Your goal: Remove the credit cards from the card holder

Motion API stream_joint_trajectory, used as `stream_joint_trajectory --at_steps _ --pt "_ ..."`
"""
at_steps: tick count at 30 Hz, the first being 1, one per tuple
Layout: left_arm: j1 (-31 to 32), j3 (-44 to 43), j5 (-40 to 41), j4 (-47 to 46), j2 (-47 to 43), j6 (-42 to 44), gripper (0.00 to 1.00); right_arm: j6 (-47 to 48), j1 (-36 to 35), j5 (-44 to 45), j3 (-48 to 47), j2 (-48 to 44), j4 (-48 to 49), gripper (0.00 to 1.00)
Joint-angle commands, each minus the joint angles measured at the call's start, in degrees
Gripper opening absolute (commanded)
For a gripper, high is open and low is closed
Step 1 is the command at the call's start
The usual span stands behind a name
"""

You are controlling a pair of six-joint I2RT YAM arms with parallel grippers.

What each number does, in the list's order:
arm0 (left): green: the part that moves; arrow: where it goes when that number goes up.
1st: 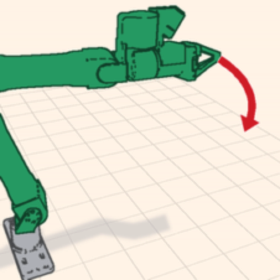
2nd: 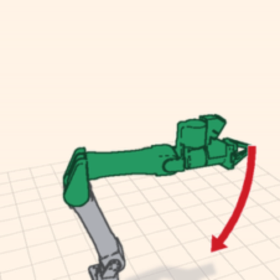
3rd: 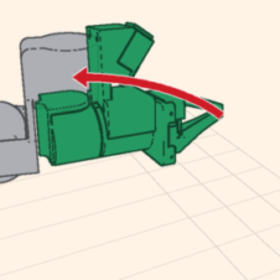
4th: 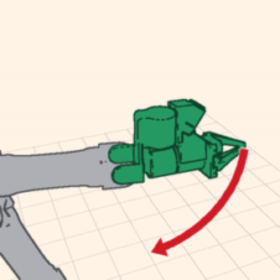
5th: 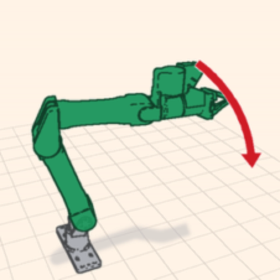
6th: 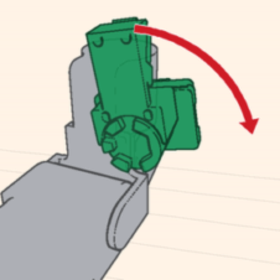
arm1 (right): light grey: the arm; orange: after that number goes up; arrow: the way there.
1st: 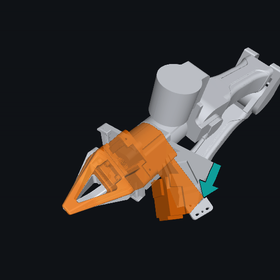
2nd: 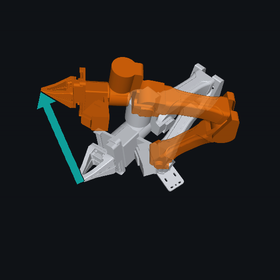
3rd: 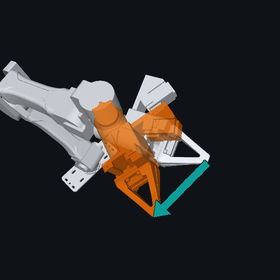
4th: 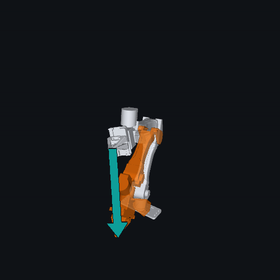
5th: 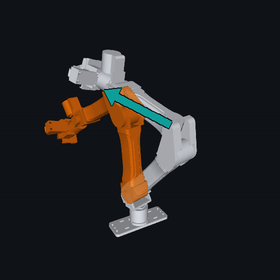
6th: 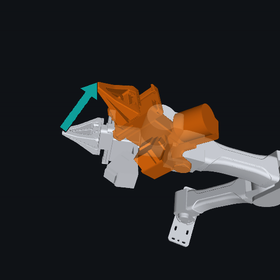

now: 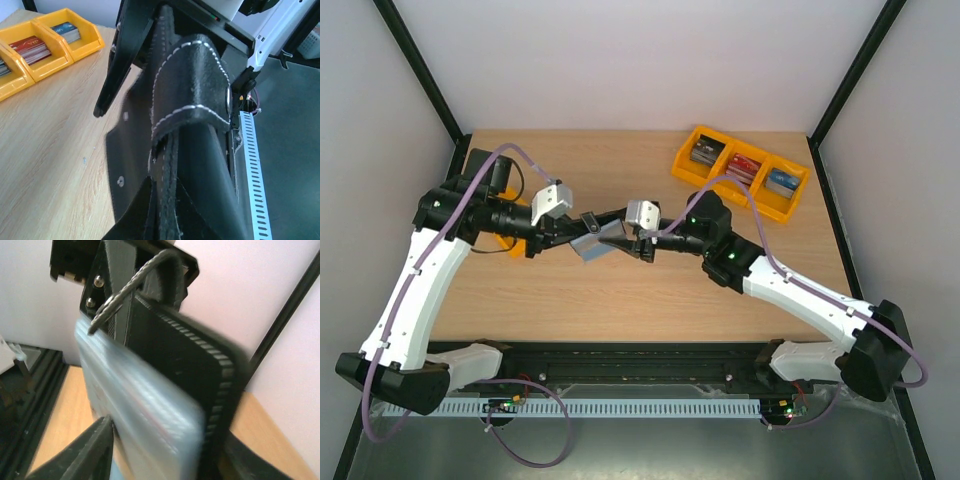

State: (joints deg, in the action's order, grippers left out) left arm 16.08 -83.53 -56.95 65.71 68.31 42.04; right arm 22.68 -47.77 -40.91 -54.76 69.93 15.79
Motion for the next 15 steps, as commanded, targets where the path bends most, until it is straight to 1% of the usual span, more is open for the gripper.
stream_joint_trajectory --at_steps 1,2,3,7,9,10,11,12,13,15 --pt "0.0 0.5 -2.9 1.4 -1.5 1.3 0.02 -4.4 -0.4 -2.4 -2.3 0.9 0.8 0.3" --pt "0.1 0.5 -2.9 1.4 -1.5 1.3 0.02 -5.5 -0.4 -2.6 -2.3 1.0 0.8 0.07" --pt "0.1 0.5 -2.8 1.5 -1.6 1.2 0.02 -7.4 -0.4 -2.1 -2.1 0.9 1.6 0.02" --pt "0.1 0.1 -2.0 0.2 -1.8 -0.3 0.02 -11.4 -0.4 -2.1 -1.4 0.2 2.4 0.02" --pt "0.0 0.0 0.7 -3.5 -1.9 -5.1 0.03 -14.2 -0.4 -1.3 -1.2 0.1 3.0 0.02" --pt "0.0 -0.2 2.4 -5.2 -1.9 -7.5 0.06 -16.0 -0.4 -0.5 -1.1 0.0 3.3 0.02" --pt "0.0 -0.3 4.3 -6.7 -1.8 -9.5 0.15 -17.3 -0.4 0.1 -1.3 0.0 3.4 0.02" --pt "0.0 -0.5 6.2 -8.3 -1.8 -11.5 0.33 -18.6 -0.4 0.7 -1.3 0.0 3.4 0.02" --pt "-0.1 -0.6 8.3 -10.2 -1.8 -13.8 0.45 -19.9 -0.3 1.4 -1.4 0.1 3.6 0.02" --pt "-0.4 -1.5 15.4 -13.1 -1.6 -17.8 0.7 -23.0 -0.3 3.3 -1.3 0.4 4.2 0.02"
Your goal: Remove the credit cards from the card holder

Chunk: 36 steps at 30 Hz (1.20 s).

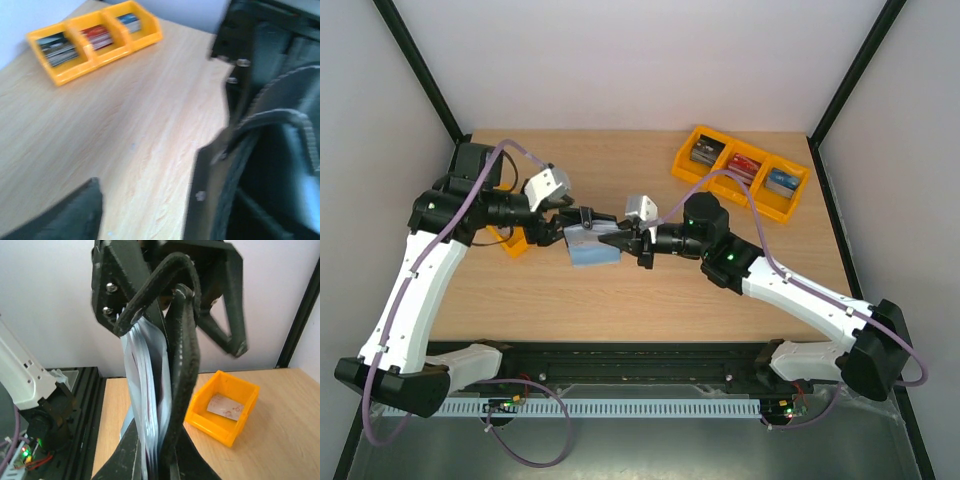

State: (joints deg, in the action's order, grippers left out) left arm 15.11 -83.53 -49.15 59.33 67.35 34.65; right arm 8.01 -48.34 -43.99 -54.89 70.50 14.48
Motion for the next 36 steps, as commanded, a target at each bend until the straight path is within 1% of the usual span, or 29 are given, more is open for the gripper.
stream_joint_trajectory --at_steps 1,3,5,8,12,14,15,16,17,19,20,22,24,26,27,29,33,36 --pt "0.4 -2.3 9.8 -7.7 -0.5 -11.6 0.77 -10.0 0.4 7.6 -1.3 0.0 5.6 0.02" --pt "-0.5 -4.8 18.1 -9.3 -0.5 -13.1 0.9 -13.2 0.9 10.3 -1.3 0.2 5.7 0.02" --pt "-2.0 -7.2 23.8 -10.8 -0.7 -13.7 0.98 -17.5 1.8 13.9 -1.2 0.2 6.8 0.02" --pt "-3.0 -10.7 30.1 -11.5 -0.6 -14.3 0.99 -25.8 3.4 19.0 -1.4 0.6 9.6 0.02" --pt "-3.6 -14.4 33.0 -10.3 -1.3 -14.9 0.99 -35.3 4.6 26.4 -3.4 2.4 10.0 0.02" --pt "-3.6 -14.9 30.6 -9.5 -1.9 -15.9 0.99 -39.2 4.6 28.2 -3.5 3.1 11.4 0.02" --pt "-3.6 -14.5 27.4 -9.0 -2.1 -16.9 0.99 -41.3 4.6 29.0 -3.5 3.4 12.4 0.02" --pt "-3.6 -13.7 22.8 -8.5 -2.2 -17.9 0.97 -43.3 4.6 29.5 -3.5 3.9 13.8 0.02" --pt "-3.5 -11.9 16.5 -8.3 -2.3 -18.7 0.94 -45.5 4.6 29.7 -3.5 4.3 15.1 0.02" --pt "-3.5 -6.8 3.4 -10.6 -2.5 -22.1 0.84 -48.6 4.5 29.5 -3.6 5.6 18.0 0.02" --pt "-3.5 -3.5 -2.2 -13.4 -2.3 -26.8 0.76 -49.6 4.4 29.5 -3.6 6.1 19.4 0.02" --pt "-3.6 2.0 -9.1 -20.8 -1.7 -35.6 0.6 -51.1 3.9 30.0 -3.9 7.0 21.2 0.02" --pt "-3.8 4.8 -10.2 -26.1 -0.5 -41.2 0.48 -51.8 3.5 30.1 -4.3 7.6 22.0 0.02" --pt "-3.8 5.6 -9.6 -28.8 0.3 -44.2 0.44 -53.1 3.3 30.3 -4.0 7.9 23.1 0.02" --pt "-3.7 5.8 -8.9 -30.1 0.5 -45.3 0.44 -53.7 3.2 30.2 -3.6 7.9 24.3 0.02" --pt "-3.7 5.9 -8.2 -32.4 1.0 -47.7 0.46 -54.9 3.0 29.5 -3.2 8.3 26.3 0.02" --pt "-3.8 8.0 -8.9 -37.8 2.3 -54.1 0.48 -56.0 2.6 28.3 -4.1 9.3 27.3 0.02" --pt "-3.9 9.9 -7.6 -39.3 2.6 -55.9 0.48 -56.6 2.5 27.4 -4.0 9.5 28.7 0.02"
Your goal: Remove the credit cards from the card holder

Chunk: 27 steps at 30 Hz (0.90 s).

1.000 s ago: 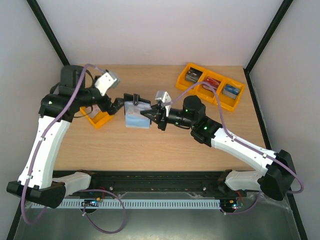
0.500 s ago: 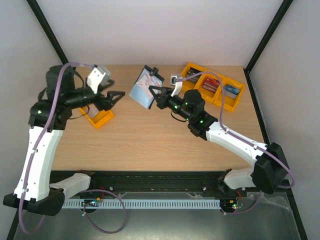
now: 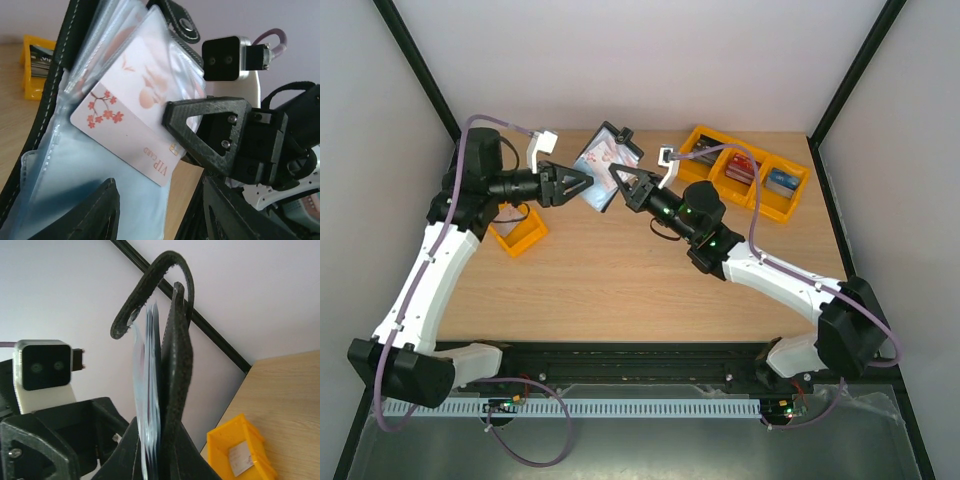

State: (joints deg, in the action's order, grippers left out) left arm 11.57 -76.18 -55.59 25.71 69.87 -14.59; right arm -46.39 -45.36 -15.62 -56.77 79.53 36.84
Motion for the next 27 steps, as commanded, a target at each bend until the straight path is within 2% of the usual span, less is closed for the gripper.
stream_joint_trajectory --at_steps 1,11,17,21,25,27 --pt "-0.5 2.9 -0.9 -6.1 0.2 -7.0 0.48 -2.3 -0.5 -1.4 -2.1 0.5 6.7 0.02" --pt "-0.6 4.1 -3.4 -11.6 1.1 -11.8 0.49 -3.5 -1.9 -5.3 -2.9 2.4 11.0 0.02" --pt "-0.3 2.5 -7.0 -16.2 1.9 -15.9 0.41 -7.2 -2.5 -6.7 -3.0 6.1 15.3 0.02" --pt "-0.1 1.9 -8.1 -17.0 2.0 -16.6 0.3 -7.3 -2.7 -6.6 -4.2 8.6 14.9 0.02" --pt "-0.2 2.1 -8.3 -15.5 1.6 -14.7 0.03 -7.5 -2.8 -7.4 -4.5 9.7 14.6 0.02" --pt "-0.4 2.5 -7.8 -14.1 1.3 -13.5 0.02 -6.7 -2.8 -7.3 -4.0 9.2 14.6 0.02"
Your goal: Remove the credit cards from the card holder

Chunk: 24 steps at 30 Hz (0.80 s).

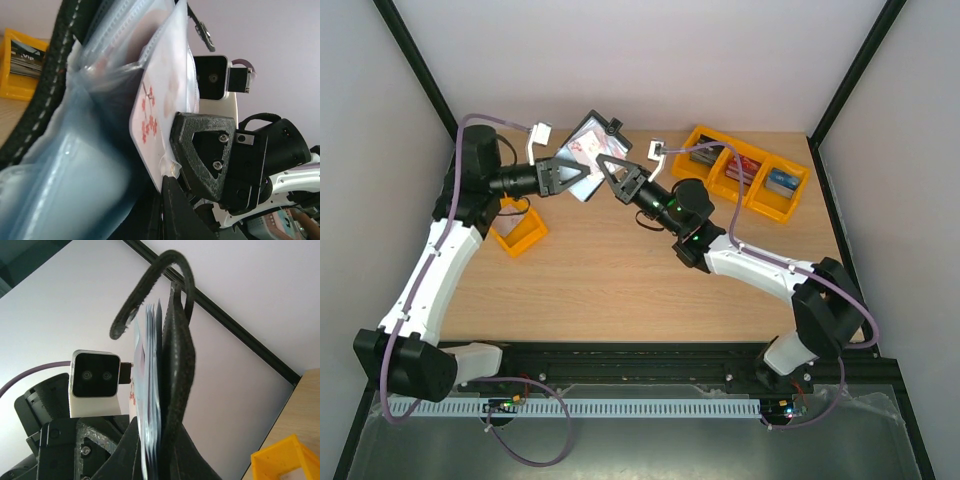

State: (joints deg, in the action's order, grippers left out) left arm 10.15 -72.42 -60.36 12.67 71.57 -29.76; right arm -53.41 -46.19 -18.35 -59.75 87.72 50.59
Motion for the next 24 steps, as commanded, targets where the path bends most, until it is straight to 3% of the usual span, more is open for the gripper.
stream_joint_trajectory --at_steps 1,6,8,10,16,21,24 --pt "0.8 -1.0 -2.9 -0.7 -0.7 2.0 0.02 0.8 -2.0 -4.7 -0.9 0.7 0.8 0.02" --pt "-1.7 1.3 -3.4 -0.6 -1.9 2.1 0.02 5.1 -1.8 -6.2 0.7 -2.1 0.9 0.02" --pt "-2.6 1.8 -3.8 0.3 -2.4 3.4 0.02 7.4 -1.4 -6.4 1.7 -3.9 0.8 0.09" --pt "-2.8 1.7 -2.9 2.9 -2.7 6.8 0.02 9.1 -0.7 -6.4 2.3 -5.5 0.1 0.15" --pt "-2.9 1.1 2.7 12.0 -3.2 18.4 0.02 9.8 1.8 -7.6 3.0 -8.1 -1.6 0.19" --pt "-2.9 0.7 3.9 15.3 -3.5 23.1 0.02 9.2 3.0 -9.9 2.6 -8.2 -1.7 0.15" --pt "-2.9 0.8 5.3 17.2 -3.7 25.1 0.02 9.1 3.8 -10.1 2.4 -8.5 -2.2 0.02"
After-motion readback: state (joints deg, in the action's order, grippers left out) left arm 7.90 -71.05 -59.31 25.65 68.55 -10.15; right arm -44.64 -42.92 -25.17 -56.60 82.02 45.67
